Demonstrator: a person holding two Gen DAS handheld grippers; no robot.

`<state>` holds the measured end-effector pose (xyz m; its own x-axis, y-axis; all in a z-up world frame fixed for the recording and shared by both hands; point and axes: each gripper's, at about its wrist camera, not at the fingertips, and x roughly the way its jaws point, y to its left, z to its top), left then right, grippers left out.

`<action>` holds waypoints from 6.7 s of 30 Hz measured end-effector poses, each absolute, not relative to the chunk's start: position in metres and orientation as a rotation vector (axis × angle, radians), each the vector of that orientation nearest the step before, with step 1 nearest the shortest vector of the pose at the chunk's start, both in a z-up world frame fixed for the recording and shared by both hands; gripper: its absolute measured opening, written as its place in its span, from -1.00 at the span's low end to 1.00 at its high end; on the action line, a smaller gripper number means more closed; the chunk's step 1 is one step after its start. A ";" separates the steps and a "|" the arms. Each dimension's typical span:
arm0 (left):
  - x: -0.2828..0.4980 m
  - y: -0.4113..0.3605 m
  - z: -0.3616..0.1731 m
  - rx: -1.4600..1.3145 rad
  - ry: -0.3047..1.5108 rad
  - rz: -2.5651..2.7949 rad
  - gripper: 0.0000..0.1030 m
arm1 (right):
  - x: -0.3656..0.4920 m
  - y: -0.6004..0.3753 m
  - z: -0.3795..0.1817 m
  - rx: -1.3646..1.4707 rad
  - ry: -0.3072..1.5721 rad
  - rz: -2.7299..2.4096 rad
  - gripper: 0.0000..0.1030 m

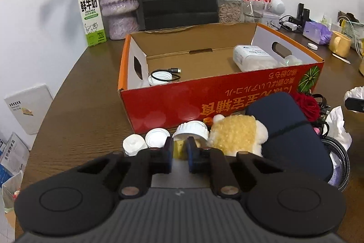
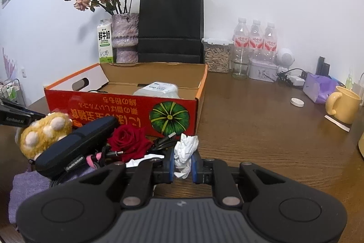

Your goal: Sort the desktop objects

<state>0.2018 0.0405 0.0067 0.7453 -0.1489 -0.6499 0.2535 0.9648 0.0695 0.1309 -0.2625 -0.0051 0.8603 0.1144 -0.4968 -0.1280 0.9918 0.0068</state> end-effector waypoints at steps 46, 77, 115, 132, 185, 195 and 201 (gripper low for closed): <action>0.217 0.046 0.022 0.142 0.677 -0.256 -0.43 | 0.132 -0.259 -0.005 -0.034 0.521 0.131 -0.74; 0.317 0.017 0.036 -0.013 0.450 -0.069 -0.42 | 0.321 -0.149 0.026 -0.036 0.529 0.297 -0.74; 0.252 0.013 0.077 -0.015 0.285 -0.041 1.00 | 0.257 -0.163 0.066 -0.083 0.361 0.196 1.00; 0.179 0.031 0.070 0.023 0.345 -0.059 1.00 | 0.167 -0.188 0.059 -0.108 0.394 0.200 1.00; 0.169 0.021 0.014 0.030 0.571 -0.234 -0.14 | 0.137 -0.241 -0.005 -0.023 0.558 0.259 -0.76; 0.150 0.030 0.051 0.015 0.419 -0.218 -0.15 | 0.133 -0.236 0.036 -0.053 0.429 0.263 -0.79; 0.155 0.031 0.083 0.011 0.296 -0.214 -0.15 | 0.151 -0.226 0.064 -0.059 0.349 0.262 -0.79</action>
